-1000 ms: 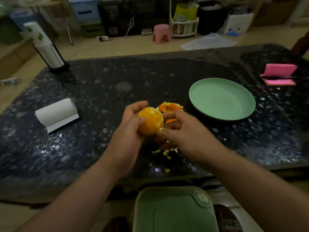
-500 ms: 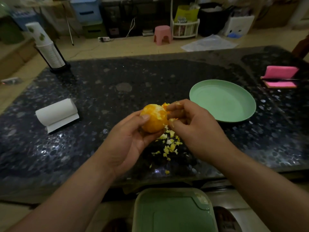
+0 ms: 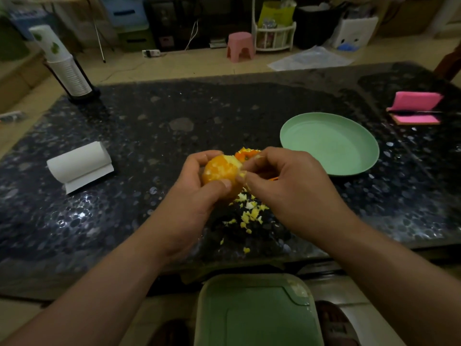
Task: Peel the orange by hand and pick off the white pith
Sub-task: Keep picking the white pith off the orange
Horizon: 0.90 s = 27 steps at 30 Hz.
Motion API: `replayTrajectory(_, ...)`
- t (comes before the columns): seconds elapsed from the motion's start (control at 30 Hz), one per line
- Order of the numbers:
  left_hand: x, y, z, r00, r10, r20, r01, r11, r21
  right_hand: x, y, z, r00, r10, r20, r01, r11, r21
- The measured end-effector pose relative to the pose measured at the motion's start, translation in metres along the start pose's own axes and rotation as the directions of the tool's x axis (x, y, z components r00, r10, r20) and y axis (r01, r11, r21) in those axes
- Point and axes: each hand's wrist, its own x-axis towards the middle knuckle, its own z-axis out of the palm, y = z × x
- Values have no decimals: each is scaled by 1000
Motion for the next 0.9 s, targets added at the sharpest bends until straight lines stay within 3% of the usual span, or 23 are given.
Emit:
replayTrajectory(0.2,-8,3,0,996,93,5,-89,930,356,-2,1,2,997,-71,-35,63,980,-191)
replayTrajectory(0.4,-10,6,3,994,105,43,-113,914,388,-2,2,3,987,-154,-52,133,947,-294)
replayTrajectory(0.67,-10,12,-2,989,128,75,-147,914,379,-2,0,-9,995,-94,22,95,991,-98)
replayTrajectory(0.9,-15,10,0,978,172,121,-210,807,551,-2,3,-7,989,-143,27,145,960,-240)
